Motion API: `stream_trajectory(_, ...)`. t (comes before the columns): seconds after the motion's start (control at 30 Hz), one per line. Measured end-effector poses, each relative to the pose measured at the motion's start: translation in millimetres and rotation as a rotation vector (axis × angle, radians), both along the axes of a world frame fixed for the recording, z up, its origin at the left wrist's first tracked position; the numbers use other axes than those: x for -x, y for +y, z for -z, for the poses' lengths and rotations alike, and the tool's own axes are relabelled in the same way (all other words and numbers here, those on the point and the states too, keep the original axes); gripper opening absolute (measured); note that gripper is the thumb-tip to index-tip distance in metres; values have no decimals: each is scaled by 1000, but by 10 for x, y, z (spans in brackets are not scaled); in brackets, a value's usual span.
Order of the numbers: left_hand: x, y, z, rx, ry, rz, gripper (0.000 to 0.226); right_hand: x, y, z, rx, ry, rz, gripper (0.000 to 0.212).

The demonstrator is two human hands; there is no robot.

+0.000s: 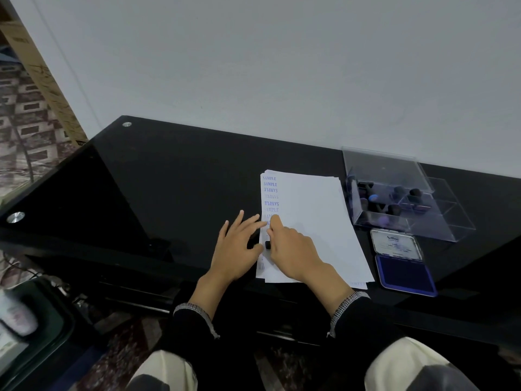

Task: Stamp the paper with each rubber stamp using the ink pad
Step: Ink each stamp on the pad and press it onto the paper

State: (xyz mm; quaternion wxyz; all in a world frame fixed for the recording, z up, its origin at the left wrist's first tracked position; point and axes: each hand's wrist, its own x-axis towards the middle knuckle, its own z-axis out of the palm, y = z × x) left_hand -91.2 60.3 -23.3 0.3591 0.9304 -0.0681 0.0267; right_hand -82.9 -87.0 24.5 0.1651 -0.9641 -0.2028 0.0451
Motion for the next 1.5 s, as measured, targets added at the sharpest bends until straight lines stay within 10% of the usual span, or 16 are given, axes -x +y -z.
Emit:
stream_trajectory(0.33,-39,142,69,-381,91,264,115,-9,15,51,10,7,20,7)
stream_trajectory(1.5,-37,109,32,-404,78,248,126,-106,37,51,-33,77,1,13)
